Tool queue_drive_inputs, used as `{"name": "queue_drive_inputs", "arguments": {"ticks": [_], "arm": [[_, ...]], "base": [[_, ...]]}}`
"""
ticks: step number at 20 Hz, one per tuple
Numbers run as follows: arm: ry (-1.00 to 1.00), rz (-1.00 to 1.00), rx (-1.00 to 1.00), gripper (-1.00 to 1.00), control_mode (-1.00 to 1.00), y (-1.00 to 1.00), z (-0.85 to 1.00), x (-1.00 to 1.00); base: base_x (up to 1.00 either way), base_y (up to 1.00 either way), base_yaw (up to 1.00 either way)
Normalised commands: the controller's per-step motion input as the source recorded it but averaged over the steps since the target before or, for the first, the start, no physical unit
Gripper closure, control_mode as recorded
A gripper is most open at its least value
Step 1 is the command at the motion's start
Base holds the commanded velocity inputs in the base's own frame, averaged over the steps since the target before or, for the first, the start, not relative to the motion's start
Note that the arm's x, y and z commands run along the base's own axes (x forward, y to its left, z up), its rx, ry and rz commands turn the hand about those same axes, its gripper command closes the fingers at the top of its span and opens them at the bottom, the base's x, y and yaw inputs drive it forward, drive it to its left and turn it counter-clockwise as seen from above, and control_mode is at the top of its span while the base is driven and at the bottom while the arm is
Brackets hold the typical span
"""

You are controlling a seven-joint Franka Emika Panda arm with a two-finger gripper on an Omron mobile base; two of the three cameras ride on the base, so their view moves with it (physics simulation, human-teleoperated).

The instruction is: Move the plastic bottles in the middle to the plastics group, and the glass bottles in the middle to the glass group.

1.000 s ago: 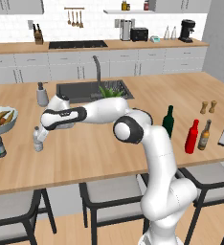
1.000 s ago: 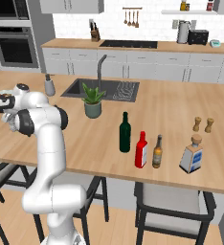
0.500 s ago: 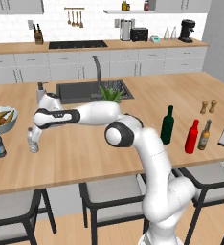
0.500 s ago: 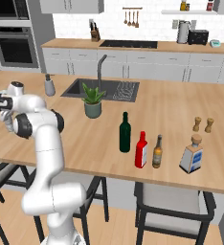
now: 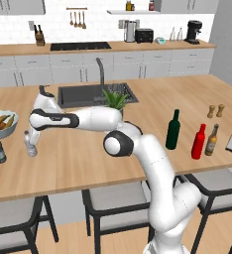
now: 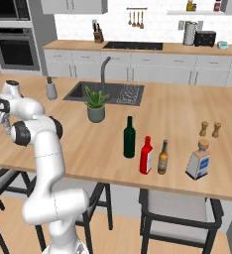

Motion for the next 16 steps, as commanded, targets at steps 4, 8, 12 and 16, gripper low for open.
{"name": "queue_drive_inputs", "arguments": {"ticks": [4, 8, 12, 16], "arm": [[-0.09, 0.12, 0.05, 1.0, -1.0, 0.0, 0.22, -0.3], [-0.12, 0.21, 0.06, 1.0, -1.0, 0.11, -0.09, -0.29], [-0.15, 0.23, 0.03, 1.0, -1.0, 0.28, -0.04, -0.11], [-0.16, 0.1, 0.0, 1.0, -1.0, 0.13, -0.01, 0.05]], "base": [[0.0, 0.0, 0.0], [0.0, 0.0, 0.0], [0.0, 0.0, 0.0], [0.0, 0.0, 0.0]]}}
